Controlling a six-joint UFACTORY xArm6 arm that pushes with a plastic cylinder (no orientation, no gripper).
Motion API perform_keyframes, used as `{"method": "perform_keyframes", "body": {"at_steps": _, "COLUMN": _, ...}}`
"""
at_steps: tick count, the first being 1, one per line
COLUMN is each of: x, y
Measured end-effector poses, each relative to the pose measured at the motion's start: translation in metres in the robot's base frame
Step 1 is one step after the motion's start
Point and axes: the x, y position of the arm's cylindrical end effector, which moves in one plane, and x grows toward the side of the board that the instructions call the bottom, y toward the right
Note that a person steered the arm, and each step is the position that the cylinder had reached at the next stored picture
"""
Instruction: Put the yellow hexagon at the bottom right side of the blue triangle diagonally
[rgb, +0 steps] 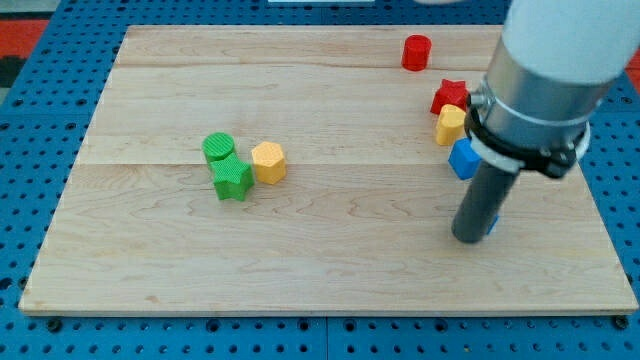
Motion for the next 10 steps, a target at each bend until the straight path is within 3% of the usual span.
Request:
{"method": "perform_keyframes", "body": {"at_steps": 1, "x": -0.019, "y": 0.0}}
{"method": "perform_keyframes", "body": {"at_steps": 2, "x": -0.006, "y": -0.068}}
{"method": "perform_keyframes", "body": {"at_steps": 4, "x": -0.029, "y": -0.231}}
{"method": "perform_keyframes", "body": {"at_steps": 5, "x": -0.065, "y": -0.257}}
{"method": "perform_keyframes", "body": {"at_steps": 6, "x": -0.1, "y": -0.239}}
{"method": "perform_keyframes", "body": {"at_steps": 7, "x": -0.11, "y": -0.211}}
{"method": "perform_keyframes", "body": {"at_steps": 8, "x": -0.078, "y": -0.174}}
{"method": "perform_keyframes", "body": {"at_steps": 10, "x": -0.054, "y": -0.208}}
